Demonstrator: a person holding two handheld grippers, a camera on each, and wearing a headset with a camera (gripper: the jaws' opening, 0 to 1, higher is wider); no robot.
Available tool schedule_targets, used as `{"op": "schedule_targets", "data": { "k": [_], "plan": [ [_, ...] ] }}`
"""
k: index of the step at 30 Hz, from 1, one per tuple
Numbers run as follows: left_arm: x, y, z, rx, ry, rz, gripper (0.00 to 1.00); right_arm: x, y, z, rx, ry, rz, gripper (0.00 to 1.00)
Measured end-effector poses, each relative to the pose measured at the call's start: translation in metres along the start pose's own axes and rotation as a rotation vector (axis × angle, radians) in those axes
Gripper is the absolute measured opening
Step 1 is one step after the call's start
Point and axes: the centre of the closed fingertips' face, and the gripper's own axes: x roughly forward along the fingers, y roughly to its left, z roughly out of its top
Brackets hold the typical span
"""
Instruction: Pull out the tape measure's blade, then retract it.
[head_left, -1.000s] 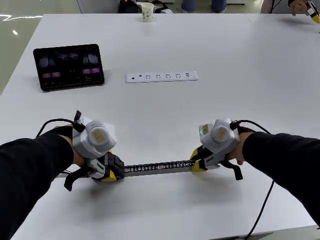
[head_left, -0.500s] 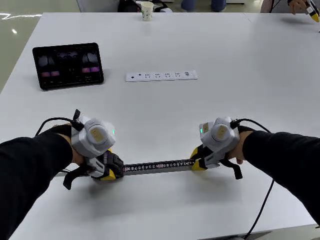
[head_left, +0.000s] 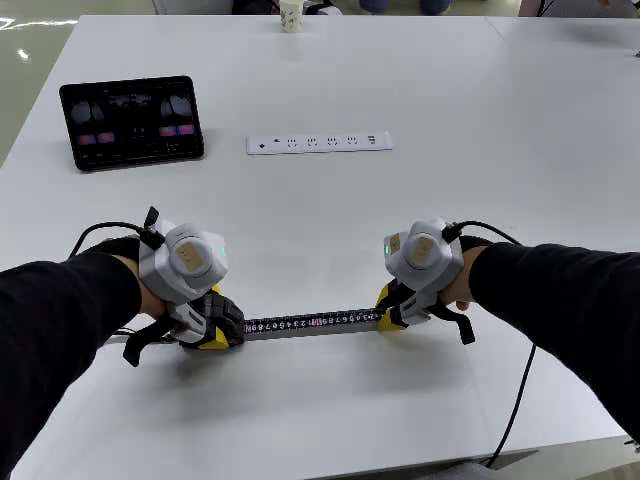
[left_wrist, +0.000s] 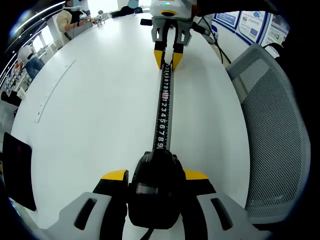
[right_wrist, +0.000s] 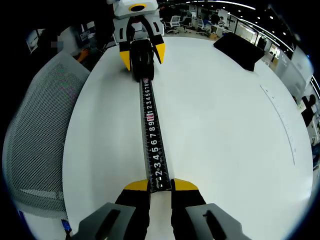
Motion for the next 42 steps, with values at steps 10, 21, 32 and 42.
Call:
{"op": "schedule_targets", "data": {
  "k": [10, 21, 32, 42],
  "plan": [
    [-0.003, 0.0, 0.001, 0.029, -0.002, -0.005, 0.36, 0.001, 0.002, 0.001, -0.039, 0.018, -0.013, 0.13],
    [-0.007, 0.0, 0.002, 0.016, 0.001, -0.008, 0.36, 0.0, 0.004, 0.002, -0.07, 0.02, -0.02, 0.14],
    [-0.013, 0.001, -0.007, -0.092, -0.002, 0.002, 0.59, -0.004, 0.008, 0.003, -0.058, 0.002, -0.031, 0.2],
    [-0.014, -0.004, -0.009, -0.109, -0.012, -0.007, 0.68, -0.007, 0.011, -0.004, -0.011, -0.005, -0.037, 0.27]
  ]
}}
